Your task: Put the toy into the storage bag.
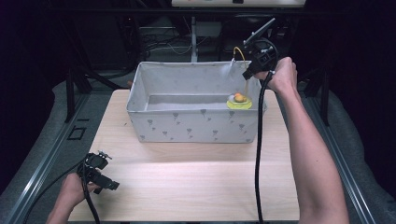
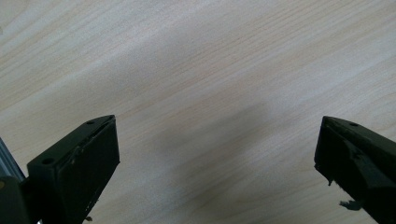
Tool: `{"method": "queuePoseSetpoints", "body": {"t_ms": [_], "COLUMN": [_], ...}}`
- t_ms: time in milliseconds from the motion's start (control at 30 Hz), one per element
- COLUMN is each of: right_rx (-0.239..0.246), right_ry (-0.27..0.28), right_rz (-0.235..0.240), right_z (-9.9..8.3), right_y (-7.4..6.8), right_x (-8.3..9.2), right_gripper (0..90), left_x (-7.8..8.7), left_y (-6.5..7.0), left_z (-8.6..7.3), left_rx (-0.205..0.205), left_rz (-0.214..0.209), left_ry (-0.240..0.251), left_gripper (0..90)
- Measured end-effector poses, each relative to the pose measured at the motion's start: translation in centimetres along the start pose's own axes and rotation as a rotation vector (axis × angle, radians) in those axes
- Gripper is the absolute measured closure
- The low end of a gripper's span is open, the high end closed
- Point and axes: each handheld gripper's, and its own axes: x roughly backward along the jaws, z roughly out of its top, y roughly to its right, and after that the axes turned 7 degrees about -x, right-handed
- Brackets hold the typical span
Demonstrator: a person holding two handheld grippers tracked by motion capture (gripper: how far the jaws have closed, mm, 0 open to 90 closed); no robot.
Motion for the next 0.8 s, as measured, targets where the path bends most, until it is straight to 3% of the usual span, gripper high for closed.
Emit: {"method": "queuePoseSetpoints", "body": {"t_ms": [800], "right_rx": [-0.035], "right_ry": [-0.118], "right_rz": [-0.001], "right_z": [-2.9], "right_y": [1.4], "right_x": [-5.4], "right_gripper": [88.2], "left_x": [0.0], "left_y": [0.0], "left_z": [0.0], "left_rx": [-0.002], "left_rz": [-0.009], "left_ry": [0.002], "left_gripper": [0.2]}}
